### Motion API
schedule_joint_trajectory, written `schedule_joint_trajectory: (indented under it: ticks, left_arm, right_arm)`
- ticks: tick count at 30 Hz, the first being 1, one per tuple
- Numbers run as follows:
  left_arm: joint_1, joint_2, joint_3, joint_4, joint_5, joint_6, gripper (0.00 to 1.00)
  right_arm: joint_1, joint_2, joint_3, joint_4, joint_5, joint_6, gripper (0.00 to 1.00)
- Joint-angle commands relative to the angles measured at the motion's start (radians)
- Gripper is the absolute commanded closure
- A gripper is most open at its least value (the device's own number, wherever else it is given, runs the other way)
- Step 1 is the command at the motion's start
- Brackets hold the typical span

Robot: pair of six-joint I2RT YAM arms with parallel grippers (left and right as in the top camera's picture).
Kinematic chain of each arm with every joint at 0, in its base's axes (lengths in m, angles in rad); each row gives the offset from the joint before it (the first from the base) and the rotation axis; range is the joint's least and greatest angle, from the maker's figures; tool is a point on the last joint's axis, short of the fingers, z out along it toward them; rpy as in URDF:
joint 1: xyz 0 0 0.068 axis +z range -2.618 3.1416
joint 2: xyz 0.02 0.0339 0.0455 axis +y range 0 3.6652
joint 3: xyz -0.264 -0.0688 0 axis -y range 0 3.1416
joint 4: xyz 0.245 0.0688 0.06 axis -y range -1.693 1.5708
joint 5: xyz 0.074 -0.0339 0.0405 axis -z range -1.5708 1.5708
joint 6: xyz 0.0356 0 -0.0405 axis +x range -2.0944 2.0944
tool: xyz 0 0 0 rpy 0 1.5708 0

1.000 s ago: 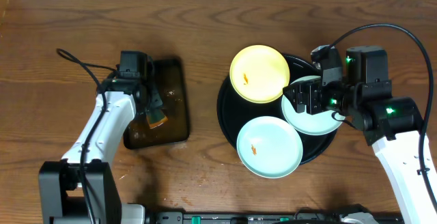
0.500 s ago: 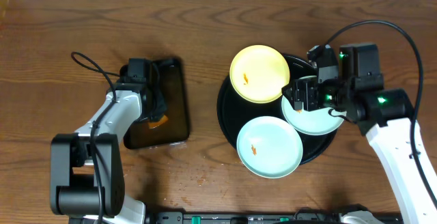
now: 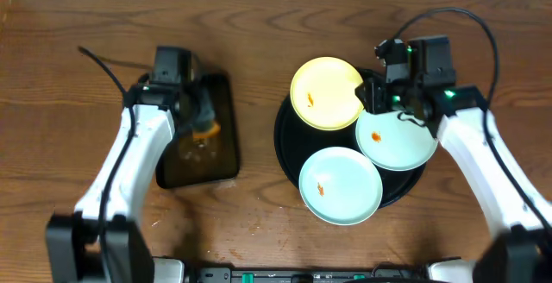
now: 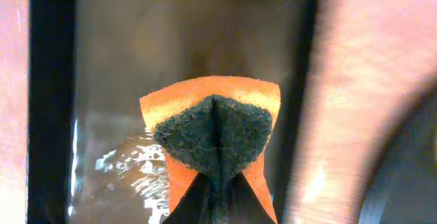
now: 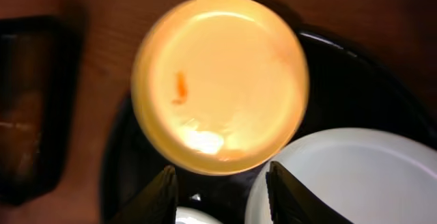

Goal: Clean dirty plates on tray and stack at the side

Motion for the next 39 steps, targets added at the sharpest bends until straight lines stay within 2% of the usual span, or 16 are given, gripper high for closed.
schedule_joint_trajectory:
  ticks: [1,7,13,17,18,19,22,24,33,39]
  left_arm:
    - [-0.087,-0.055,0.077,-0.005,0.025,0.024,0.92]
    - [-0.237,-0.051,0.093,0.077,0.024,-0.005,0.93]
    - [-0.313,-0.045,0.093,0.196,0.025,-0.071,0.93]
    - [-0.361,-0.026,0.093,0.26,0.024,-0.071,0.93]
    - [-0.369,-0.019,0.093,0.267,0.024,-0.071,0.93]
    - [-0.383,-0.003,0.093,0.274,0.024,-0.071,0.92]
    - [-0.398,0.025,0.093,0.277,0.024,-0.071,0.93]
    - [-0.406,0.04,0.093,0.28,0.024,-0.071,0.93]
    - [-0.46,0.131,0.093,0.393,0.024,-0.07,0.93]
    - [-0.511,0.22,0.093,0.505,0.024,-0.07,0.93]
  right_arm:
    - [-0.013,0.123,0.069,0.016,0.129,0.011,0.59]
    - [-0.053,0.291,0.159,0.075,0.142,-0.022,0.55]
    - [-0.062,0.402,0.159,0.151,0.141,-0.03,0.53]
    - [-0.063,0.47,0.159,0.189,0.042,-0.031,0.55]
    - [-0.062,0.483,0.159,0.193,0.022,-0.03,0.57]
    - [-0.06,0.498,0.159,0.195,0.011,-0.029,0.68]
    - [-0.056,0.505,0.159,0.183,0.021,-0.025,0.91]
    - [-0.053,0.5,0.159,0.173,0.039,0.004,0.99]
    - [-0.055,0.488,0.159,0.039,0.144,0.234,0.99]
    - [-0.042,0.488,0.159,-0.027,0.196,0.241,0.99]
